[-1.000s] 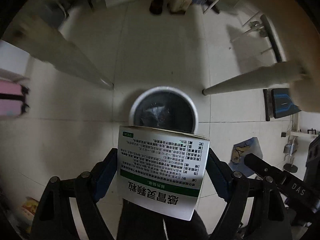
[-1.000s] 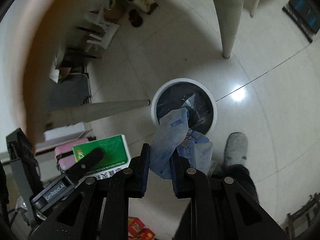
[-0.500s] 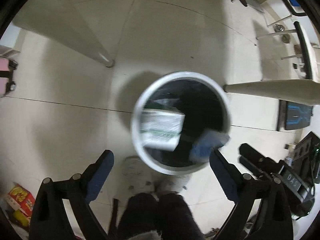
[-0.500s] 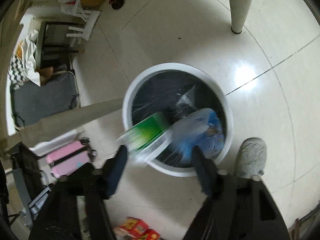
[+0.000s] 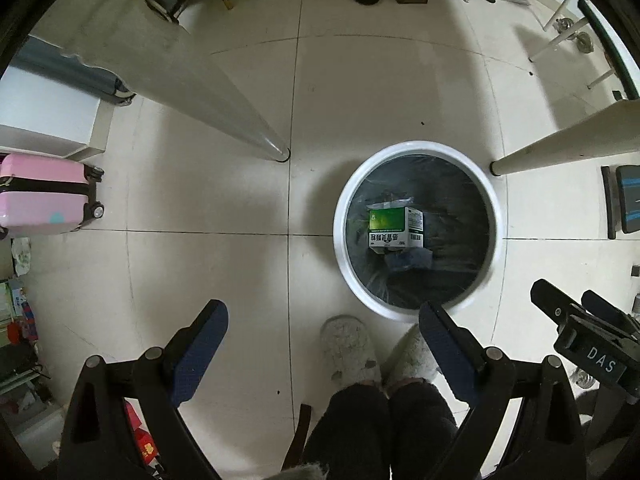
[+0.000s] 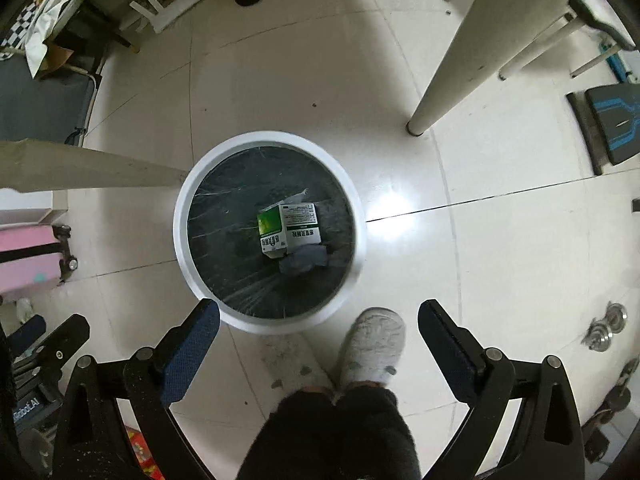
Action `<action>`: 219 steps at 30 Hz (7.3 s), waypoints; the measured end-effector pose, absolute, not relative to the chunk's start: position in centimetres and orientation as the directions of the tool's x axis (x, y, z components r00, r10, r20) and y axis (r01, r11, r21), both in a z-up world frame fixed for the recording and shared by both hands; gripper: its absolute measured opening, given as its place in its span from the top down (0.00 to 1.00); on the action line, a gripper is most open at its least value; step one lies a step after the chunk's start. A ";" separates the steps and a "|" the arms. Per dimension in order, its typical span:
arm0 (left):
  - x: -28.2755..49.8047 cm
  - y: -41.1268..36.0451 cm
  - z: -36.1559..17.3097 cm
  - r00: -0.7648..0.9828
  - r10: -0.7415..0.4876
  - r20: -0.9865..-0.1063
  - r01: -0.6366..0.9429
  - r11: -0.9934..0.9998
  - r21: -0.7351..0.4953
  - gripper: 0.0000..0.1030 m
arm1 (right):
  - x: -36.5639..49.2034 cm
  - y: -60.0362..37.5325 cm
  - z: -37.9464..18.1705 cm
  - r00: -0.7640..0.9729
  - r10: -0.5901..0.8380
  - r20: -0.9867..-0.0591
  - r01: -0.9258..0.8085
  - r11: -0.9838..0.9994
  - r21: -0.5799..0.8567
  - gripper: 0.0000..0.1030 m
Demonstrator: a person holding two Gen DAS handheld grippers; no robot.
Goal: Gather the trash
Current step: 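Carry both items over the trash bin and open both tools to drop them, then raise both tools back toward the table items, then grasp the white striped medicine box with the left tool while the right tool grasps the cream leaflet, then carry both items over the trash bin and open both tools to drop them, then raise both tools back toward the table items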
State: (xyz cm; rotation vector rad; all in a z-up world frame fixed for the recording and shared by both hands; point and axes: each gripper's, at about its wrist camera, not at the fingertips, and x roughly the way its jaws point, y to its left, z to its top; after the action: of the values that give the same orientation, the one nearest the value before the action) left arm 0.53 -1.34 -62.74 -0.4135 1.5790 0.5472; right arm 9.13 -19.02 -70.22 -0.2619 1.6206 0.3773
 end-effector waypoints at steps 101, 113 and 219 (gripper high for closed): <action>34.6 6.2 -41.1 -0.092 -0.068 -0.993 -0.898 0.436 0.053 0.23 | 50.0 -17.7 -36.3 -0.001 0.086 -0.996 -0.472 0.878 0.076 0.22; 30.8 5.3 -42.2 -0.112 -0.076 -0.991 -0.758 0.651 0.036 0.21 | 46.5 -16.2 -38.6 -0.085 -0.005 -0.996 -0.579 0.814 0.045 0.20; 1.9 0.8 -65.0 -0.084 -0.062 -0.995 -0.541 0.841 -0.007 0.06 | 9.1 -17.9 -72.5 -0.229 0.166 -0.959 -0.297 0.926 0.231 0.02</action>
State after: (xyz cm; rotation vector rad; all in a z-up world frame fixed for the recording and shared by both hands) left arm 1.95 0.78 -64.96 -0.4821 1.6231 0.4244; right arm 9.14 -17.86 -72.50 -0.0992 1.7504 0.4303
